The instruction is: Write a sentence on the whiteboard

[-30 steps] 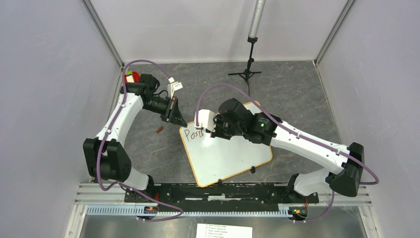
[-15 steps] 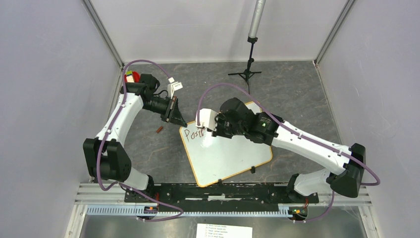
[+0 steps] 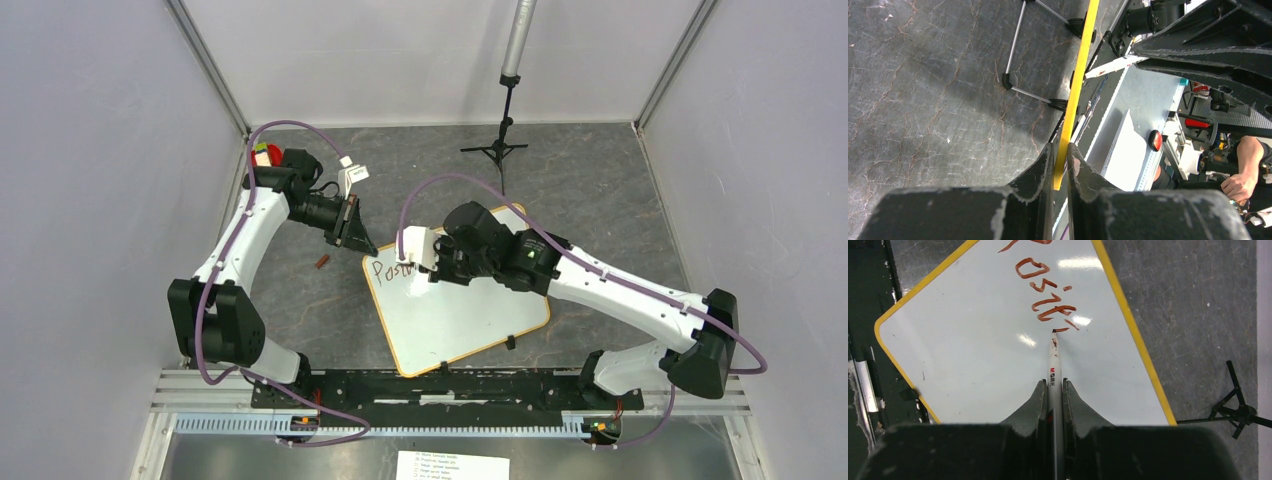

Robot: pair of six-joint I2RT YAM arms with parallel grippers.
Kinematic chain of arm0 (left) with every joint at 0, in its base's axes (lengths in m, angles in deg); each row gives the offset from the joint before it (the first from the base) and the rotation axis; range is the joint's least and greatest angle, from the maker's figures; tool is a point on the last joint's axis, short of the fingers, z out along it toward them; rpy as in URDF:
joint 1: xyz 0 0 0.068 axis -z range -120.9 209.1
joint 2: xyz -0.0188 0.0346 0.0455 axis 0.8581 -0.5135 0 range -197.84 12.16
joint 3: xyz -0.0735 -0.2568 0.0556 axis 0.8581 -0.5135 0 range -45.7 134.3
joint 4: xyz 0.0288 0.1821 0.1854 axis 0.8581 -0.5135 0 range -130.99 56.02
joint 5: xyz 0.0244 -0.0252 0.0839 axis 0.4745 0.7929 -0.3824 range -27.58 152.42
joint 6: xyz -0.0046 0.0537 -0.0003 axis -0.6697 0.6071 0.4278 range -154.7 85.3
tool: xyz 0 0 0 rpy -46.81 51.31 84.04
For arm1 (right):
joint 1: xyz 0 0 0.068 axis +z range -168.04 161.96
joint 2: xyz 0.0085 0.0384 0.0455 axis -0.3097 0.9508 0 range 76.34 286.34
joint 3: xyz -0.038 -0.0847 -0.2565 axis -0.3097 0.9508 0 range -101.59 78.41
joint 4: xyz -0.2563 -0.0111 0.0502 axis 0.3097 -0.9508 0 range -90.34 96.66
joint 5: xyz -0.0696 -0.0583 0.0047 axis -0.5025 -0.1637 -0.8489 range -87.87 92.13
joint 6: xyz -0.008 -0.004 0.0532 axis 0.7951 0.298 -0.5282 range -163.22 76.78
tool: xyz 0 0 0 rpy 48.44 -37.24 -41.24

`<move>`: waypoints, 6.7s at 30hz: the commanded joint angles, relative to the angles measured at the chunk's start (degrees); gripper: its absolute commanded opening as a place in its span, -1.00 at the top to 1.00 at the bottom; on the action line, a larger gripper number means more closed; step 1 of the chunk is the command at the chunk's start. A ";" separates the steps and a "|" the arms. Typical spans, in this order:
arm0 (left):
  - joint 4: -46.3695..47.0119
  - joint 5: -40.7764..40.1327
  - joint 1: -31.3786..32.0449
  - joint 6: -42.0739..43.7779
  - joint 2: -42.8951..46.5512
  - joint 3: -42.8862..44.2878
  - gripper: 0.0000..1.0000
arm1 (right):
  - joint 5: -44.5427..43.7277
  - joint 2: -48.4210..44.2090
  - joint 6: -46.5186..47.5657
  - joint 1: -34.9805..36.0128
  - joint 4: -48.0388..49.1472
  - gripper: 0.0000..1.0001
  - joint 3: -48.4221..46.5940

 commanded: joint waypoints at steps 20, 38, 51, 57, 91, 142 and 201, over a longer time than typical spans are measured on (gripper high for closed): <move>-0.16 1.96 0.14 -0.91 2.03 0.06 0.95 | -2.47 0.47 1.09 0.50 0.26 1.00 -7.23; -0.15 1.87 0.14 -0.68 2.06 -0.11 0.95 | -5.18 1.68 1.25 0.41 -0.60 1.00 -4.69; -0.16 1.53 0.15 -1.13 1.97 0.15 0.95 | -4.36 0.90 1.88 0.41 -2.08 1.00 -4.81; -0.16 1.62 0.14 -1.32 1.78 0.33 0.95 | -1.68 -2.23 1.12 0.09 0.35 1.00 -4.58; -0.12 1.85 0.19 -0.85 1.30 0.06 0.95 | -3.78 -0.77 0.56 -0.20 2.02 1.00 0.34; -0.16 2.25 0.16 -0.97 1.12 0.42 0.95 | -1.25 -4.89 0.78 -2.70 0.98 1.00 1.38; -0.16 2.53 0.14 -0.86 1.10 0.60 0.95 | -3.83 -2.73 2.03 -3.34 -0.59 1.00 -3.79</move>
